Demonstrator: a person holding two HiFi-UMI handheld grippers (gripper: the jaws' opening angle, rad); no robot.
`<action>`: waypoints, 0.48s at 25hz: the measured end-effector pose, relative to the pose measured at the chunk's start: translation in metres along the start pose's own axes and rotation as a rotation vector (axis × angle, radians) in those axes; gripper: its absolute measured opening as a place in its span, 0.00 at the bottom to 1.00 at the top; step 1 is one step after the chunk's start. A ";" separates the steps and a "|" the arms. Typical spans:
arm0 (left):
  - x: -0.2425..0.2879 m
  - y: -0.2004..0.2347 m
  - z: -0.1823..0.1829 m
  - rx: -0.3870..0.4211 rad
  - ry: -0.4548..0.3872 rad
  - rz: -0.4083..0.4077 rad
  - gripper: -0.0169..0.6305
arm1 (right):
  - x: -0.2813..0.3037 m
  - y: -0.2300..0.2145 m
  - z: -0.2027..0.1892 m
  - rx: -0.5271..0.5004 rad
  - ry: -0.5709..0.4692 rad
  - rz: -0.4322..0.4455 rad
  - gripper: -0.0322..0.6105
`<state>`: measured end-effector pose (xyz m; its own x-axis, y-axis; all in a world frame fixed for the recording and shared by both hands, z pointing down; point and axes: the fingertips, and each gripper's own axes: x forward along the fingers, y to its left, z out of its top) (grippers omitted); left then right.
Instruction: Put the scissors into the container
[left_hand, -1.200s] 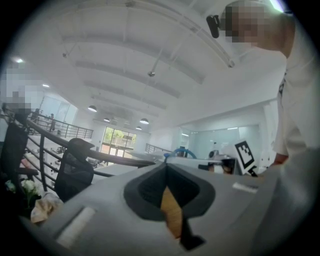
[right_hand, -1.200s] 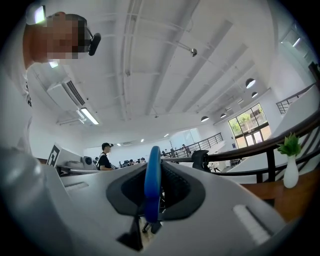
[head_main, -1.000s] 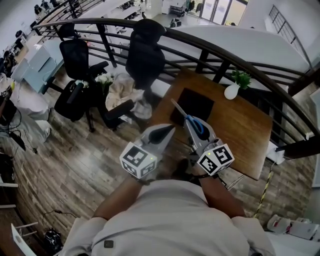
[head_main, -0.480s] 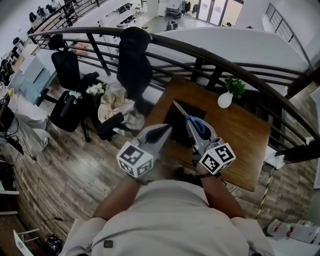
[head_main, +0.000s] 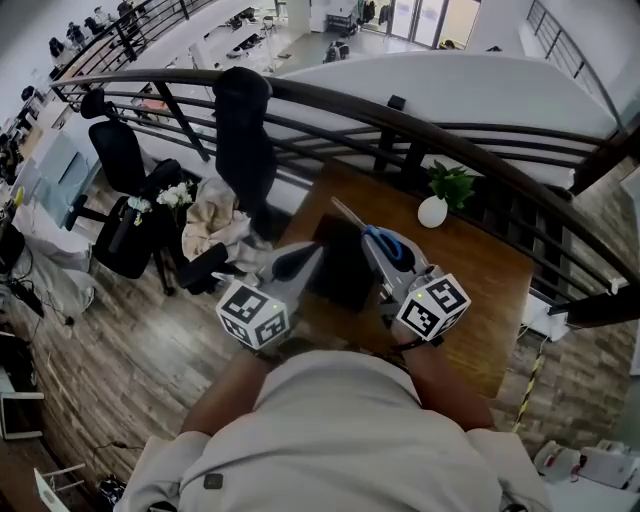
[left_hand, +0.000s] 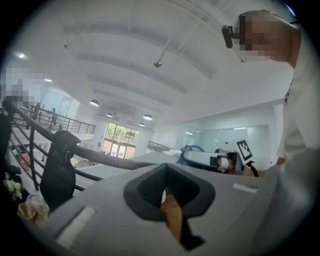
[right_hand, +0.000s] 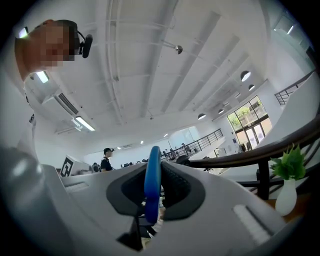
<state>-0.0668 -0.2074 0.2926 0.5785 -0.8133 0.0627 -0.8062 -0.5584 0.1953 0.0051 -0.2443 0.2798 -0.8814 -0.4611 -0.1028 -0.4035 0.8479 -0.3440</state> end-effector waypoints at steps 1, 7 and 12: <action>0.005 0.001 0.002 0.004 0.003 -0.006 0.03 | 0.000 -0.003 0.001 0.002 0.000 0.000 0.13; 0.029 0.016 0.011 0.007 0.013 -0.056 0.03 | 0.009 -0.019 0.005 0.009 -0.002 -0.038 0.13; 0.040 0.030 0.013 0.005 0.027 -0.114 0.03 | 0.018 -0.026 0.005 0.003 -0.011 -0.094 0.13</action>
<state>-0.0697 -0.2587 0.2881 0.6692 -0.7401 0.0665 -0.7359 -0.6476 0.1976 0.0007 -0.2755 0.2823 -0.8368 -0.5417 -0.0797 -0.4838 0.7997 -0.3556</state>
